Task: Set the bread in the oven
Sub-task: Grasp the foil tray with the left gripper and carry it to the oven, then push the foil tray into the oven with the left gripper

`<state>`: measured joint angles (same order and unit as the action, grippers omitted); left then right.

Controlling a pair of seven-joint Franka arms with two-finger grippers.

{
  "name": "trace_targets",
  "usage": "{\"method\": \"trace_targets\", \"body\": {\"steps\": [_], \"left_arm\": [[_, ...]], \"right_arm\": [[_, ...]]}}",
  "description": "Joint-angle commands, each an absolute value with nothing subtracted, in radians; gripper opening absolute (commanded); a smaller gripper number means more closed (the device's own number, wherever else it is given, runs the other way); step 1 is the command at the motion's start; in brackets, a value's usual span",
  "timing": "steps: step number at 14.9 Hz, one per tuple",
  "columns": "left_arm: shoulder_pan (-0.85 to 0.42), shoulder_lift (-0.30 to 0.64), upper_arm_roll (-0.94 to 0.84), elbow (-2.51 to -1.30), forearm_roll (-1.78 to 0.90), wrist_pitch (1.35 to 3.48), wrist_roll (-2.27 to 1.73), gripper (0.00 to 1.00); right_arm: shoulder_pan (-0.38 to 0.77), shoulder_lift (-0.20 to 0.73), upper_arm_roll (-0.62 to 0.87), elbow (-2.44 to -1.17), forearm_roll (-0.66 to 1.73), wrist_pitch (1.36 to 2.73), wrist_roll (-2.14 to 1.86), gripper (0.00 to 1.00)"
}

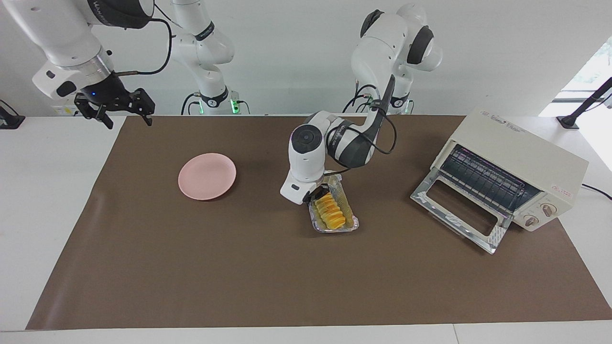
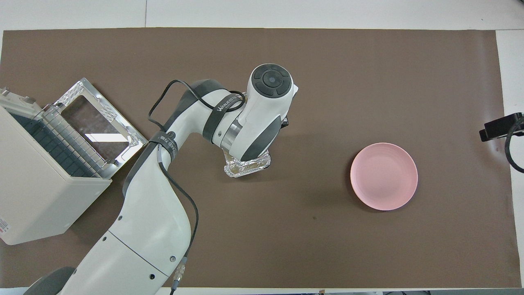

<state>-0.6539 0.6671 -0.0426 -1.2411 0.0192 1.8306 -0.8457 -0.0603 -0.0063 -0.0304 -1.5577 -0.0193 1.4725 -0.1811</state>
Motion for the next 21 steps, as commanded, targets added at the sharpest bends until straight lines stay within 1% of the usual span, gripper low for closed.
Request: {"method": "trace_targets", "body": {"steps": [1,3,4,8,9,10,11,13,17,21], "left_arm": [[-0.641,0.576,0.02,-1.238,0.02,1.752,-0.874,0.0],[-0.612,0.519,0.084,-1.239,0.014,1.692,-0.873,0.0],[-0.588,0.506,0.104,-1.239,0.014,1.662,-0.876,0.0],[-0.502,0.5,0.222,-1.262,0.025,1.666,-0.862,0.0],[-0.451,0.5,0.224,-1.267,0.025,1.673,-0.85,0.0],[-0.404,0.497,0.224,-1.285,0.025,1.667,-0.824,0.0],[-0.376,0.479,0.224,-1.328,0.026,1.67,-0.792,0.0],[-0.361,0.45,0.229,-1.394,0.035,1.671,-0.756,0.0],[-0.307,0.413,0.239,-1.465,0.077,1.623,-0.744,0.0],[-0.296,0.361,0.245,-1.592,0.136,1.664,-0.744,0.0]], "right_arm": [[-0.081,-0.021,-0.018,-1.571,-0.018,1.486,-0.166,1.0],[-0.081,-0.02,-0.018,-1.571,-0.018,1.489,-0.166,1.0],[-0.081,-0.021,-0.02,-1.574,-0.021,1.488,-0.164,1.0],[-0.077,-0.028,-0.018,-1.582,-0.021,1.462,-0.17,1.0],[-0.075,-0.028,-0.018,-1.582,-0.021,1.462,-0.17,1.0],[-0.075,-0.028,-0.018,-1.582,-0.021,1.462,-0.17,1.0],[-0.075,-0.028,-0.018,-1.582,-0.021,1.462,-0.17,1.0],[-0.075,-0.028,-0.018,-1.582,-0.021,1.462,-0.17,1.0],[-0.075,-0.028,-0.018,-1.582,-0.021,1.462,-0.17,1.0],[-0.075,-0.028,-0.018,-1.582,-0.021,1.462,-0.17,1.0]]}}
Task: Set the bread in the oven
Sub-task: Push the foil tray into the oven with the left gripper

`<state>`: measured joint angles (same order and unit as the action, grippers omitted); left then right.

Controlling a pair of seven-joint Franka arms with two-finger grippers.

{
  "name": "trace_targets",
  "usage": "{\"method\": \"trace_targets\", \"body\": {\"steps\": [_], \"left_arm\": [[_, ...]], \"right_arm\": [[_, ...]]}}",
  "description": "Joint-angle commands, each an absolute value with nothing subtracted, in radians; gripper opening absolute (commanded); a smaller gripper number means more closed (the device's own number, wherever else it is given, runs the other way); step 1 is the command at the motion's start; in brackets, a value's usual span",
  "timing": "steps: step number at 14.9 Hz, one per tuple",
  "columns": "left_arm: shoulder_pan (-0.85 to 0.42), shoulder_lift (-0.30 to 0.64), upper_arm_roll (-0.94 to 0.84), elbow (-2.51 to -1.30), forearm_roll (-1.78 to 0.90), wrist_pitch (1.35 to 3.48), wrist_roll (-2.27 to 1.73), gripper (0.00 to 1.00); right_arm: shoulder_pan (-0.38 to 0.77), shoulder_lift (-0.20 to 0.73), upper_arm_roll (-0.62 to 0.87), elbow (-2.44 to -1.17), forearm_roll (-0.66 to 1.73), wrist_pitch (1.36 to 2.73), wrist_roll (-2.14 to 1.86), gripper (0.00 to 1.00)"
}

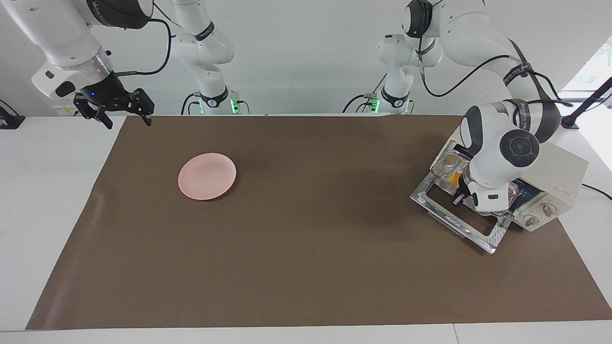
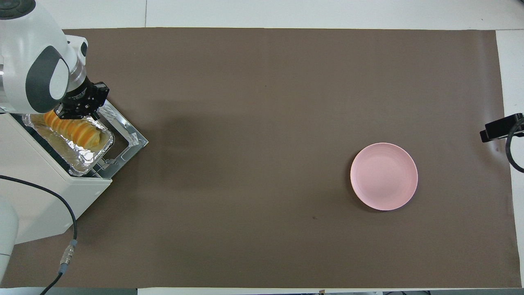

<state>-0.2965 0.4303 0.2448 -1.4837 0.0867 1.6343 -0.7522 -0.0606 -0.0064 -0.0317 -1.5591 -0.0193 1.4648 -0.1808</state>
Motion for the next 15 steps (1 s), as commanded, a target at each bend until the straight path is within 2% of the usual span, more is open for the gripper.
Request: {"method": "trace_targets", "body": {"steps": [1,5,10,15], "left_arm": [[-0.295,0.353,0.245,-1.61,0.146,1.683,-0.744,0.0],[-0.291,0.344,0.255,-1.641,0.175,1.713,-0.744,0.0],[-0.278,0.354,0.253,-1.643,0.187,1.848,-0.716,0.0],[-0.244,0.345,0.256,-1.669,0.193,1.804,-0.658,0.0]], "right_arm": [[-0.075,-0.028,-0.018,-1.582,-0.021,1.462,-0.17,1.0],[-0.075,-0.028,-0.018,-1.582,-0.021,1.462,-0.17,1.0],[-0.075,-0.028,-0.018,-1.582,-0.023,1.462,-0.17,1.0],[-0.074,-0.028,-0.018,-1.582,-0.021,1.462,-0.17,1.0]]}}
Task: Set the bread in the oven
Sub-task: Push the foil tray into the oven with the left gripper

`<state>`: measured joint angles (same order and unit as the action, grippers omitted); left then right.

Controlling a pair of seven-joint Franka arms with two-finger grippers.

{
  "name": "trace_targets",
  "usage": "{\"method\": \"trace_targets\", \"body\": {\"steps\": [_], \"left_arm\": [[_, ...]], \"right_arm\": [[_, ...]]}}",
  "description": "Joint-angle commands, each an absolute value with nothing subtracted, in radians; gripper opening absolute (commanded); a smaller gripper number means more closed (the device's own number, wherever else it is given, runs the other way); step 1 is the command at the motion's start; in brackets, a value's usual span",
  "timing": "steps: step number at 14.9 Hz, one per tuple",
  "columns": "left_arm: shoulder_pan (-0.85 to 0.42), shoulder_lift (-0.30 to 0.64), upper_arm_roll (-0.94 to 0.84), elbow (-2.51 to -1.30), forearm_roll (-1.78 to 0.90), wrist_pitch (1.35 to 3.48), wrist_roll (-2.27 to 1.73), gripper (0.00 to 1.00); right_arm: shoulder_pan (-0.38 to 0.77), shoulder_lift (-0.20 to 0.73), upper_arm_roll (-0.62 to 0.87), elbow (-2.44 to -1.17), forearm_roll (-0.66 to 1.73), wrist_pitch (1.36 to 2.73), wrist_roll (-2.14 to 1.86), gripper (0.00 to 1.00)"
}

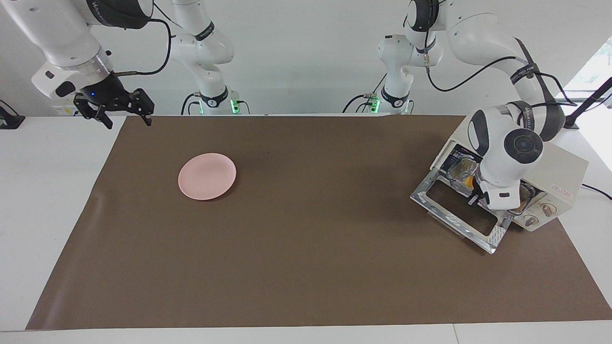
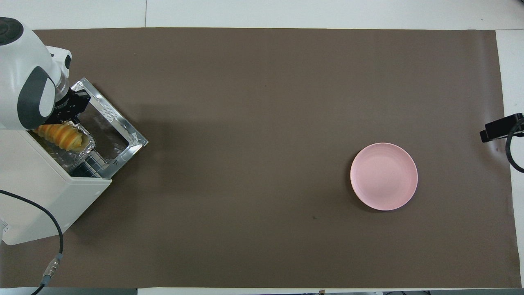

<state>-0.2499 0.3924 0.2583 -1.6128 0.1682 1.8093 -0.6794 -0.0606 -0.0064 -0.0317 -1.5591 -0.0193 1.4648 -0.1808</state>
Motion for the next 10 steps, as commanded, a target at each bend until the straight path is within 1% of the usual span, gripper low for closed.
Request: {"method": "trace_targets", "body": {"steps": [1,7,10], "left_arm": [[-0.247,0.344,0.258,-1.669,0.193,1.778,-0.66,0.0],[-0.259,0.339,0.258,-1.669,0.195,1.7,-0.663,0.0],[-0.268,0.336,0.258,-1.67,0.258,1.675,-0.663,0.0]], "right_arm": [[-0.075,-0.028,-0.018,-1.582,-0.021,1.462,-0.17,1.0],[-0.075,-0.028,-0.018,-1.582,-0.021,1.462,-0.17,1.0],[-0.075,-0.028,-0.018,-1.582,-0.021,1.462,-0.17,1.0]]}}
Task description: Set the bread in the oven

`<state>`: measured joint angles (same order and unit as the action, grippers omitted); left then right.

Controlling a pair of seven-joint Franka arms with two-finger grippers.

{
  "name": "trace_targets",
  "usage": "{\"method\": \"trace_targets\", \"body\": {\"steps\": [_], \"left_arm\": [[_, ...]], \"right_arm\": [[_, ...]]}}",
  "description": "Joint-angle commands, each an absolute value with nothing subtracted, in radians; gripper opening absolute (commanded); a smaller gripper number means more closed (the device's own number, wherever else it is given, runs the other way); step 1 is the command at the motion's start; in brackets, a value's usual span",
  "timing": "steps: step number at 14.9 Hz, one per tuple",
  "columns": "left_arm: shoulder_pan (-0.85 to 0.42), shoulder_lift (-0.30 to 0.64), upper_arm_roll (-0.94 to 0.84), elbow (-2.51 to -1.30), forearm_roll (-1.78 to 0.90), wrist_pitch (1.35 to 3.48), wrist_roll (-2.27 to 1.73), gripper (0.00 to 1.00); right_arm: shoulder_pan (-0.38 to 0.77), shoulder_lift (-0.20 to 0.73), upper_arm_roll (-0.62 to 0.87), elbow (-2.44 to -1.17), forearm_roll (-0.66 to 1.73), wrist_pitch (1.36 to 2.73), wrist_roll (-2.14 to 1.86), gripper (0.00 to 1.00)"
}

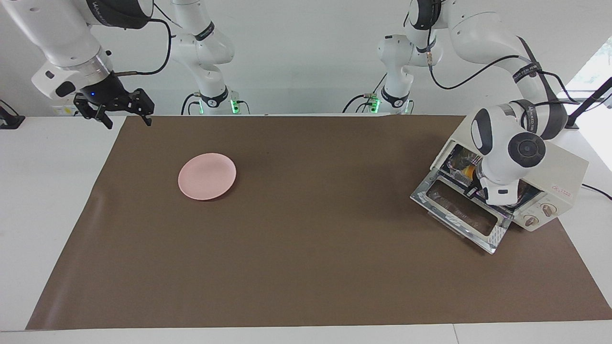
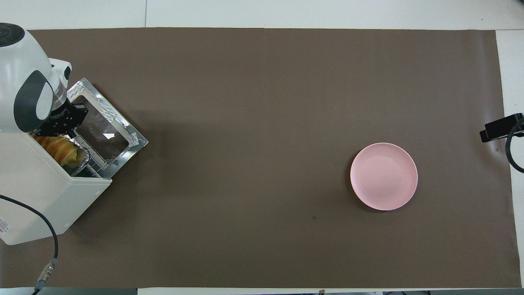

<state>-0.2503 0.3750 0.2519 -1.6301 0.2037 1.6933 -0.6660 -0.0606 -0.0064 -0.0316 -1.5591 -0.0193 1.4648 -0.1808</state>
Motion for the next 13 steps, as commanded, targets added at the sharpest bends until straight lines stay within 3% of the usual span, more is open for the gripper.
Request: {"method": "trace_targets", "body": {"steps": [1,3,4,5,6,7,13], "left_arm": [[-0.268,0.333,0.258,-1.671,0.259,1.677,-0.663,0.0],[-0.268,0.334,0.256,-1.671,0.259,1.689,-0.666,0.0],[-0.268,0.334,0.258,-1.669,0.259,1.69,-0.667,0.11],[-0.268,0.334,0.258,-1.669,0.261,1.69,-0.667,0.37],[-0.268,0.334,0.258,-1.669,0.261,1.69,-0.667,0.91],[-0.268,0.334,0.258,-1.666,0.262,1.689,-0.666,1.0],[-0.278,0.35,0.247,-1.471,0.235,1.614,-0.586,1.0]], "right_arm": [[-0.075,-0.028,-0.018,-1.582,-0.021,1.462,-0.17,1.0],[-0.075,-0.028,-0.018,-1.582,-0.021,1.462,-0.17,1.0],[-0.075,-0.028,-0.018,-1.582,-0.021,1.462,-0.17,1.0],[-0.075,-0.028,-0.018,-1.582,-0.021,1.462,-0.17,1.0],[-0.075,-0.028,-0.018,-1.582,-0.021,1.462,-0.17,1.0],[-0.075,-0.028,-0.018,-1.582,-0.021,1.462,-0.17,1.0],[-0.075,-0.028,-0.018,-1.582,-0.021,1.462,-0.17,1.0]]}}
